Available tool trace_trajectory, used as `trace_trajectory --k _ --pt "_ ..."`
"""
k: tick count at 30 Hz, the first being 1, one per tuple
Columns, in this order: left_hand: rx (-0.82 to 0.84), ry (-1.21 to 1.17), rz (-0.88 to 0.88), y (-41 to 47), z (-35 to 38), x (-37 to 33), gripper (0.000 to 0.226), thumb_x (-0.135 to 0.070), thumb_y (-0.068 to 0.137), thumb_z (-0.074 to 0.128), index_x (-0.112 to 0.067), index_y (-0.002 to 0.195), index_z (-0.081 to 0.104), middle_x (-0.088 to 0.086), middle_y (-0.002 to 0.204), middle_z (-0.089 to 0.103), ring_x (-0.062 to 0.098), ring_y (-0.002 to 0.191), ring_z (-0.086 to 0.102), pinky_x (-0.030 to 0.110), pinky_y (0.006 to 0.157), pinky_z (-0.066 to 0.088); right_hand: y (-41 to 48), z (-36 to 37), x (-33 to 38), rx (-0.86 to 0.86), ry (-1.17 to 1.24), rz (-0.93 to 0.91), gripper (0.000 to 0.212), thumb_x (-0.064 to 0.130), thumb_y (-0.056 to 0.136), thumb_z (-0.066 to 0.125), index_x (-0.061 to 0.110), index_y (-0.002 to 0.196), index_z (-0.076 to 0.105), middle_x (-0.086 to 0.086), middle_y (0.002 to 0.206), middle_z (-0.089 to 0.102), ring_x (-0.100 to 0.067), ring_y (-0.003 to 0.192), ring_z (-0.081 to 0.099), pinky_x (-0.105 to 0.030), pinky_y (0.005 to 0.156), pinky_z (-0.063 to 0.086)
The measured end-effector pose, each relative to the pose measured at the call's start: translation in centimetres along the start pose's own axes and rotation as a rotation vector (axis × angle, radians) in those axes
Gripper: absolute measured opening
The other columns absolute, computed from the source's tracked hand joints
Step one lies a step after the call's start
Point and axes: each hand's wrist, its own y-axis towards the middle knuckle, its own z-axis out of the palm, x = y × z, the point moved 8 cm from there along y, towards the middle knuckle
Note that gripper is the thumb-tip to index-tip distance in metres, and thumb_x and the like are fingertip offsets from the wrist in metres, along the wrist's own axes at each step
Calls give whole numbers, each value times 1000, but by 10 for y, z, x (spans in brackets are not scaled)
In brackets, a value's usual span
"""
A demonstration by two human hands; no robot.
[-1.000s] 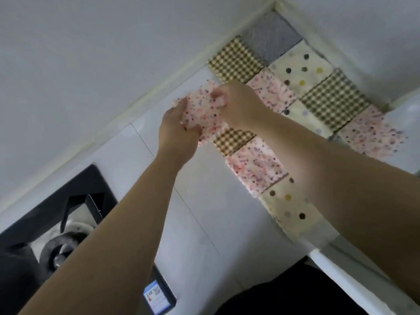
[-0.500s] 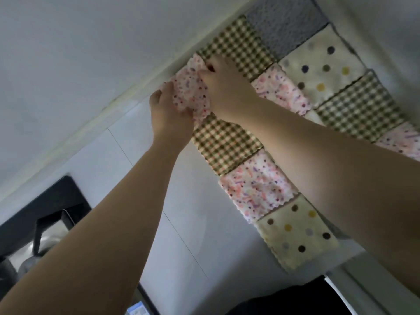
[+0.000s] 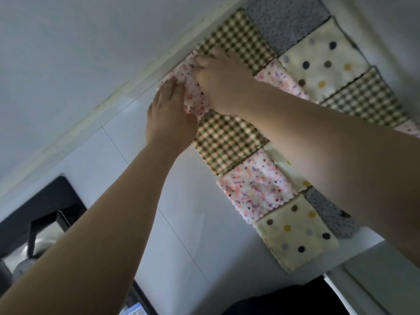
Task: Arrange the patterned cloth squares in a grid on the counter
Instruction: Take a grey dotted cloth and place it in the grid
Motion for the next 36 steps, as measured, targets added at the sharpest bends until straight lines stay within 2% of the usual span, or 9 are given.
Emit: trace_trajectory --k 8,13,15,17,20,23,26,29,36 --pt "17 -73 8 0 -3 5 74 -24 90 62 -13 157 32 4 167 23 22 154 17 44 125 20 1 -2 2 37 -70 0 36 11 94 51 12 128 62 -2 137 53 -34 128 39 -49 104 36" --pt "7 -67 17 -15 -7 5 72 -22 94 60 -13 158 29 4 167 22 22 155 15 44 125 20 -10 -9 4 56 -42 -14 39 9 93 50 12 130 60 -2 142 50 -35 131 37 -50 107 35" --pt "-9 -79 14 -25 -11 5 68 -19 95 59 -15 157 32 3 167 24 21 155 16 44 125 20 -23 -24 11 -2 -4 -27 29 3 91 51 9 116 64 -4 126 58 -33 124 44 -47 100 39" --pt "-23 -102 5 -38 -13 7 63 -17 96 58 -16 155 38 1 165 29 20 153 20 42 125 21 -43 -37 22 -42 50 -19 17 -2 87 52 10 92 62 -5 96 61 -30 106 53 -41 85 43" --pt "-35 -154 -35 -66 -12 14 54 -17 96 57 -17 149 48 -1 159 39 18 149 29 40 124 25 -77 -40 42 -40 208 42 20 -3 86 47 14 76 49 0 68 44 -23 76 51 -30 61 35" --pt "-43 -215 -91 -103 -9 25 47 -16 95 58 -18 142 56 -3 152 47 20 140 42 36 120 31 -110 -26 62 -56 384 140 18 9 95 50 15 93 66 0 78 53 -19 75 50 -28 63 36" --pt "-54 -277 -130 -142 -8 35 40 -18 95 59 -21 135 63 -5 143 54 24 121 58 32 111 41 -140 -5 79 -36 451 237 17 13 96 51 11 87 65 -1 77 56 -23 75 60 -32 63 48" --pt "-68 -298 -166 -185 -9 45 35 -19 98 57 -23 132 65 -6 139 57 22 117 60 27 105 41 -164 9 101 37 441 243 16 9 93 53 11 91 68 -5 82 64 -26 75 63 -37 66 57" --pt "-80 -415 -185 -274 0 82 29 -18 99 55 -25 123 70 -9 127 63 11 119 57 21 95 41 -209 6 158 72 376 239 13 2 88 57 9 86 68 -8 82 65 -26 72 65 -38 65 59"
